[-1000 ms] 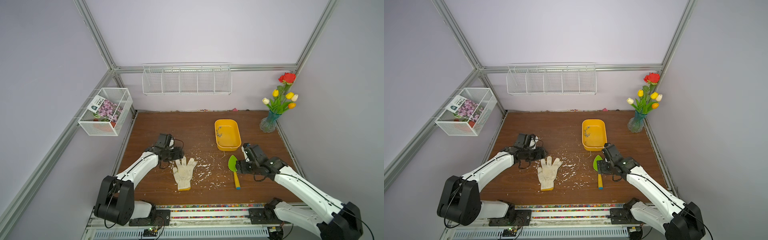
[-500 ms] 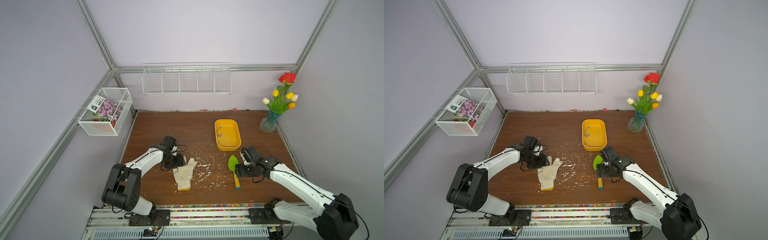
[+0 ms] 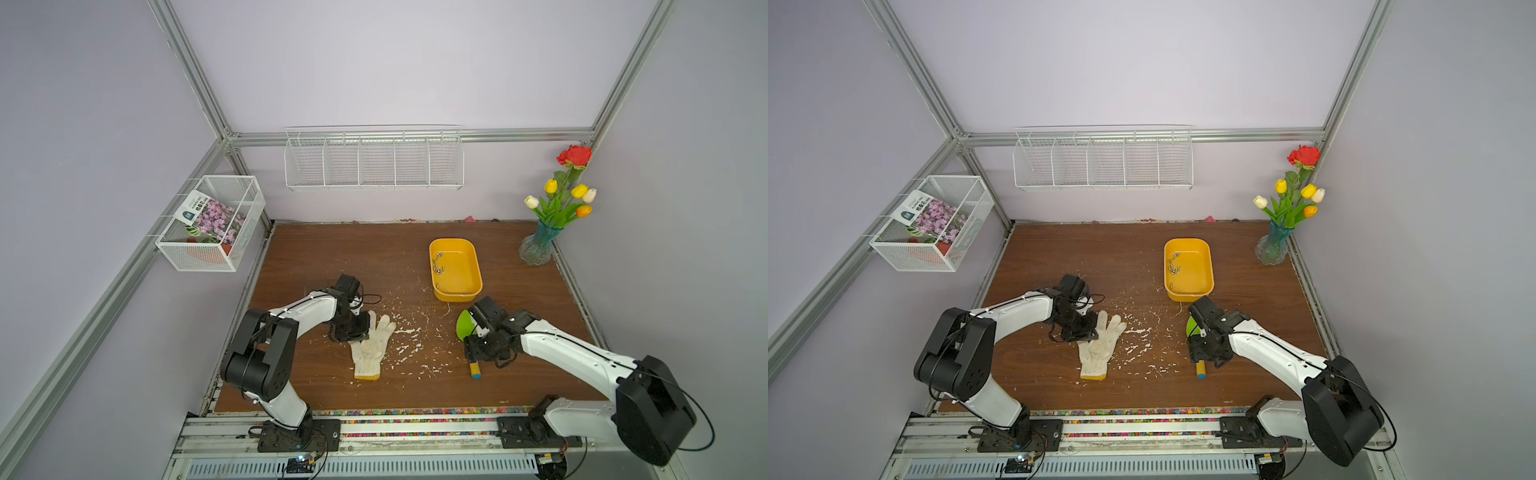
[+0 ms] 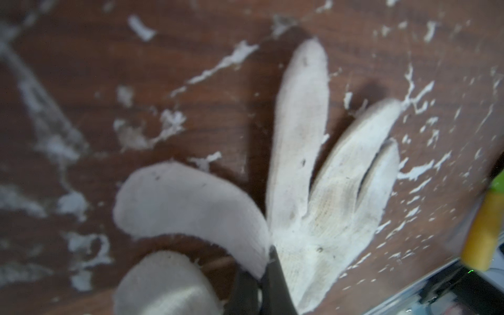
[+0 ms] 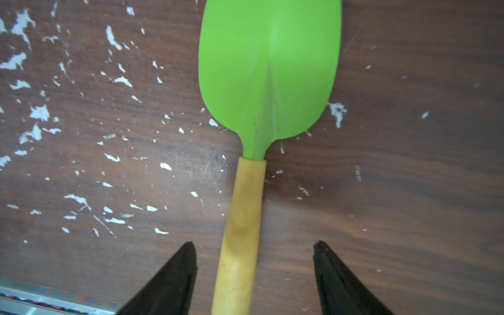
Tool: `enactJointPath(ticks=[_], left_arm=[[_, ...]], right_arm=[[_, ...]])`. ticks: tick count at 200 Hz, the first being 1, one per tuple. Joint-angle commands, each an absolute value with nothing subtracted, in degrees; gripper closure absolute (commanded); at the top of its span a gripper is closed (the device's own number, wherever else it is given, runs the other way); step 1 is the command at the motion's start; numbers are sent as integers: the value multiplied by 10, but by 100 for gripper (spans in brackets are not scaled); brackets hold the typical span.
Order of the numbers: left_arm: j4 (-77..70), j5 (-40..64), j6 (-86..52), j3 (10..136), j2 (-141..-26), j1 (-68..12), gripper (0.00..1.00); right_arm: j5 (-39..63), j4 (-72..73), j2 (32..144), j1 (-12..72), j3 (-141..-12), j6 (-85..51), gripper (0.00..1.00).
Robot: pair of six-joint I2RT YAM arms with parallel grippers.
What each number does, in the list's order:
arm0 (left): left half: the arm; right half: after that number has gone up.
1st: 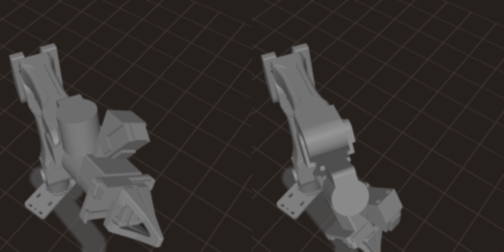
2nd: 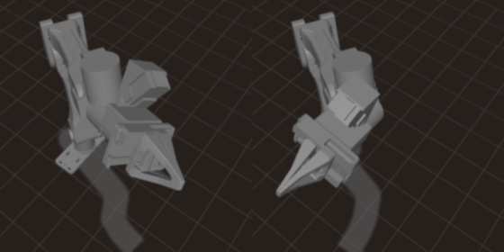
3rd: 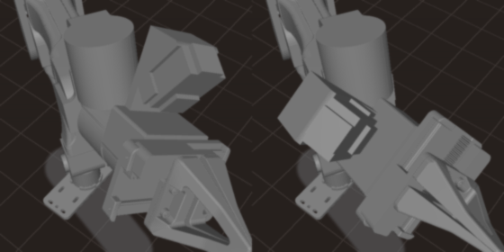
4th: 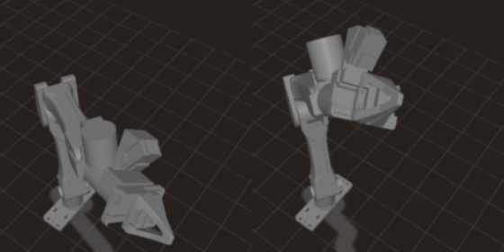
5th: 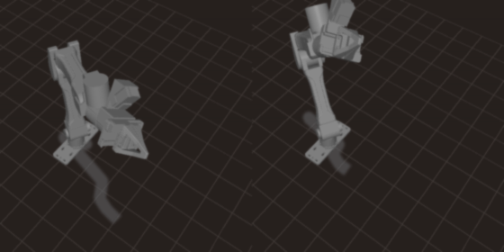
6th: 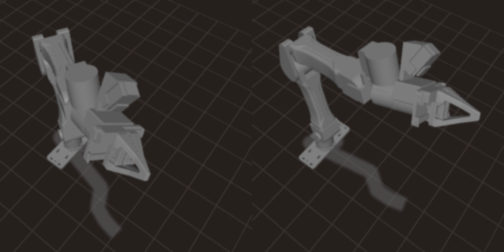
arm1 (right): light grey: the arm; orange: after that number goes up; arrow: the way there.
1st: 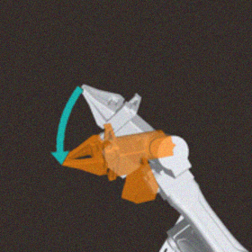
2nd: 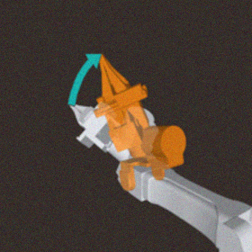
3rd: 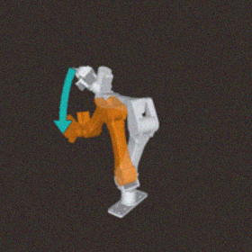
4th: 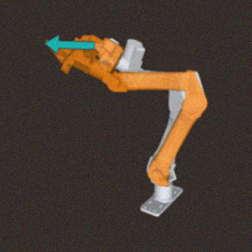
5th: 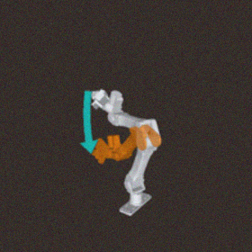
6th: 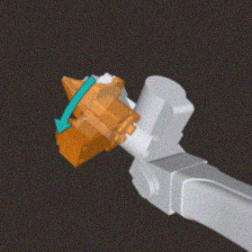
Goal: Take out the screws from the storage box
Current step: Pick up the distractor from the center of the board, then place the distractor at the center of the board.
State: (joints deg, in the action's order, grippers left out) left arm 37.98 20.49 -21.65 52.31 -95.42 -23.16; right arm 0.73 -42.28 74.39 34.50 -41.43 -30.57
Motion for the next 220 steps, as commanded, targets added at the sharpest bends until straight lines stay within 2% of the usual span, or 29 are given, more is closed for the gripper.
enactJointPath(ticks=[1,47,67,82,106,140,164,220], left_arm=[[385,178,-204,572,-970,-227,100],[394,144,-169,724,-1040,-142,100],[391,126,-161,782,-1077,-104,100],[388,115,-154,819,-1110,-81,100],[400,106,-138,867,-1162,-55,100],[404,97,-135,911,-1194,-41,100],[384,111,-148,913,-1198,-30,100],[397,101,-151,987,-1242,-25,100]], right_arm=[[18,-405,762,349,-402,-320,37],[13,-392,829,350,-409,-317,73],[-20,-399,833,348,-418,-325,81],[-34,-400,833,327,-425,-322,82],[2,-396,821,244,-433,-309,86],[-14,-410,800,142,-454,-274,89],[-12,-404,855,78,-487,-250,89],[-60,-441,980,18,-617,-175,88]])
